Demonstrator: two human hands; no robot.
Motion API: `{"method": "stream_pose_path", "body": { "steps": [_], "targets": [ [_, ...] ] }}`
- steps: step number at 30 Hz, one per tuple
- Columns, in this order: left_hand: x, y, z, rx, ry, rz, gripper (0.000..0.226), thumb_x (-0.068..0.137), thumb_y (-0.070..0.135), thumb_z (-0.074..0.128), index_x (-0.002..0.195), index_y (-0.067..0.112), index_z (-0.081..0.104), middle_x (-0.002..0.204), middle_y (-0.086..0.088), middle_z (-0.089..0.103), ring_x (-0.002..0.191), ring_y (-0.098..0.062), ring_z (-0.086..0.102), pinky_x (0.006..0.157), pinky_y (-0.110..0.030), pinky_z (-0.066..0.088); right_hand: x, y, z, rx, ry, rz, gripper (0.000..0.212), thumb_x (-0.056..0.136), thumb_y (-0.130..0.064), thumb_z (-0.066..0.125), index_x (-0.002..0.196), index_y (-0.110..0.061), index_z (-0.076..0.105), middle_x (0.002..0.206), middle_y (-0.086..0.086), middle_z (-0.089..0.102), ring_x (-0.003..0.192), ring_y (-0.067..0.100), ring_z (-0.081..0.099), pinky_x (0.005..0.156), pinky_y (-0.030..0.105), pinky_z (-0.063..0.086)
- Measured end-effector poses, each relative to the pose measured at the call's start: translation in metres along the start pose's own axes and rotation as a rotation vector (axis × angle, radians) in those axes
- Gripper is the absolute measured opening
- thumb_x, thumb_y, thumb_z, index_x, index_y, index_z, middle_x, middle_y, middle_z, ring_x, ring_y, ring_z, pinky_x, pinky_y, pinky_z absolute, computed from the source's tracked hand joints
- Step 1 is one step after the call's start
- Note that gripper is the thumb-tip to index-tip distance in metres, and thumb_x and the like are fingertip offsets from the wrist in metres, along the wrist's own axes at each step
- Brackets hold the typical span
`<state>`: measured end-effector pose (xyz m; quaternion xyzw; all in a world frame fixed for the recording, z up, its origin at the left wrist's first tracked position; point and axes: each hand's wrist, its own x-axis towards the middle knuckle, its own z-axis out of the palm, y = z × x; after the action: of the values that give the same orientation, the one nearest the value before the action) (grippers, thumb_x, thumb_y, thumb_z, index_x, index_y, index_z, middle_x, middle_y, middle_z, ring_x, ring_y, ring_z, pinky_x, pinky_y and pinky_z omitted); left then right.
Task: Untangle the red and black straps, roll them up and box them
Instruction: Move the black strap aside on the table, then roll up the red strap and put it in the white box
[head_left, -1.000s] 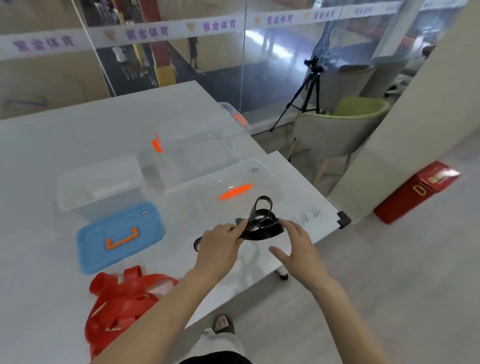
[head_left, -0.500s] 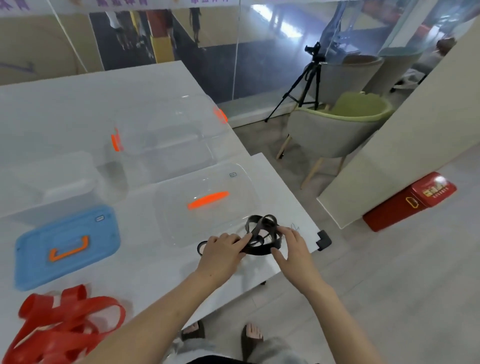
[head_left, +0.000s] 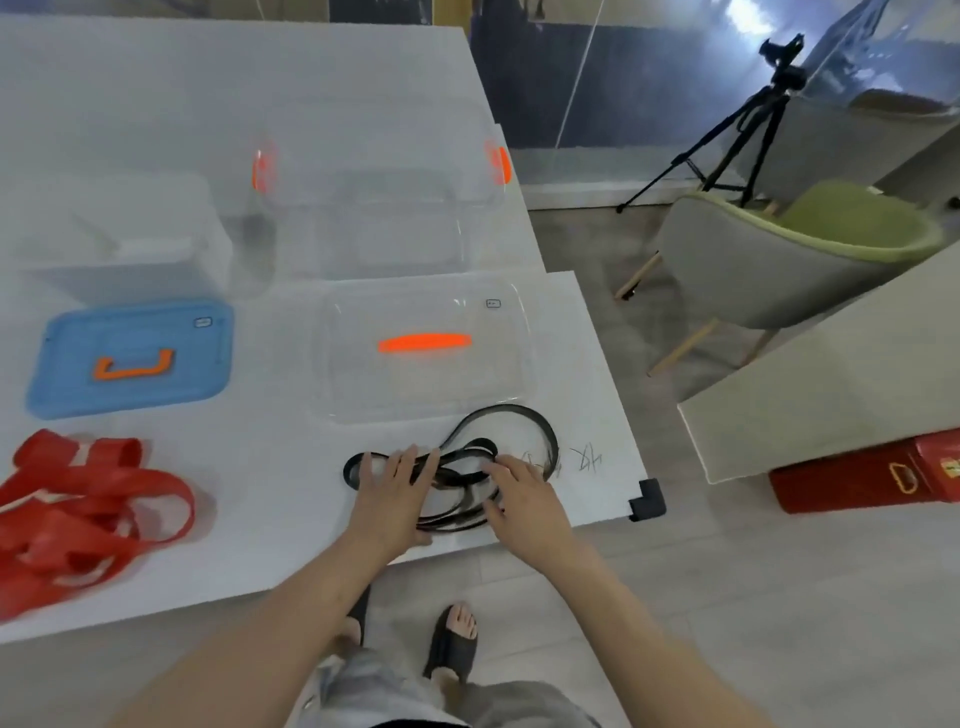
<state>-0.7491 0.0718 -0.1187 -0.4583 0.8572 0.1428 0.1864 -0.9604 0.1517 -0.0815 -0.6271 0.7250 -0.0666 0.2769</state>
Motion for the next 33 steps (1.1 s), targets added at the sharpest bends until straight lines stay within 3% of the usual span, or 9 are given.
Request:
{"method": "stream_pose_path", "body": {
  "steps": [4, 12, 20, 25, 29, 33],
  "targets": [
    [-0.007, 0.008, -0.009, 0.026, -0.016, -0.039, 0.138, 0.074, 0.069, 0.077, 0.163, 0.022, -0.018, 0.174, -0.013, -0.006, 0.161, -0.034, 0.0, 0.126, -0.063, 0.007, 0.0, -0.001, -0.001, -0.009, -0.001, -0.007, 0.051, 0.098, -0.025, 0.057, 0.148, -0.02, 0.051, 0.156, 0.001, 0.048, 0.144, 0.026, 0.044, 0.112, 0.044, 0.046],
    [-0.018, 0.012, -0.011, -0.03, -0.041, -0.087, 0.125, 0.084, 0.062, 0.073, 0.164, 0.021, -0.013, 0.173, -0.013, -0.014, 0.161, -0.034, -0.007, 0.128, -0.058, 0.009, -0.007, -0.013, -0.005, -0.067, 0.065, -0.036, 0.043, 0.098, -0.026, 0.055, 0.141, -0.02, 0.058, 0.15, -0.003, 0.056, 0.139, 0.023, 0.052, 0.109, 0.042, 0.047],
    [-0.063, 0.002, -0.022, -0.208, 0.185, -0.15, 0.079, 0.103, 0.044, 0.054, 0.165, 0.016, 0.013, 0.174, -0.011, 0.011, 0.16, -0.03, 0.015, 0.126, -0.048, 0.025, -0.018, -0.042, -0.007, -0.149, 0.146, -0.119, 0.031, 0.095, -0.026, 0.062, 0.124, -0.021, 0.07, 0.131, -0.003, 0.068, 0.124, 0.025, 0.063, 0.093, 0.044, 0.054],
    [-0.111, -0.029, -0.029, -0.293, 0.313, -0.229, 0.065, 0.105, 0.041, 0.049, 0.162, 0.017, 0.028, 0.17, -0.01, 0.025, 0.157, -0.029, 0.027, 0.124, -0.048, 0.03, -0.011, -0.092, -0.009, -0.142, 0.165, -0.227, 0.042, 0.095, -0.036, 0.045, 0.127, -0.021, 0.068, 0.134, -0.001, 0.066, 0.126, 0.027, 0.06, 0.099, 0.044, 0.052],
    [-0.149, -0.082, -0.022, -0.247, 0.357, -0.332, 0.06, 0.101, 0.037, 0.058, 0.156, 0.016, 0.043, 0.162, -0.012, 0.043, 0.15, -0.032, 0.042, 0.118, -0.05, 0.04, 0.005, -0.146, 0.008, -0.158, 0.126, -0.311, 0.034, 0.094, -0.027, 0.06, 0.126, -0.019, 0.068, 0.133, 0.0, 0.066, 0.123, 0.029, 0.062, 0.098, 0.044, 0.053],
    [-0.18, -0.133, -0.006, -0.289, 0.38, -0.43, 0.052, 0.096, 0.033, 0.066, 0.144, 0.015, 0.057, 0.148, -0.013, 0.058, 0.136, -0.036, 0.056, 0.105, -0.051, 0.05, 0.017, -0.205, 0.028, -0.215, 0.032, -0.381, 0.038, 0.102, -0.029, 0.052, 0.138, -0.024, 0.061, 0.146, -0.003, 0.057, 0.138, 0.025, 0.051, 0.107, 0.042, 0.044]
  ]
}}
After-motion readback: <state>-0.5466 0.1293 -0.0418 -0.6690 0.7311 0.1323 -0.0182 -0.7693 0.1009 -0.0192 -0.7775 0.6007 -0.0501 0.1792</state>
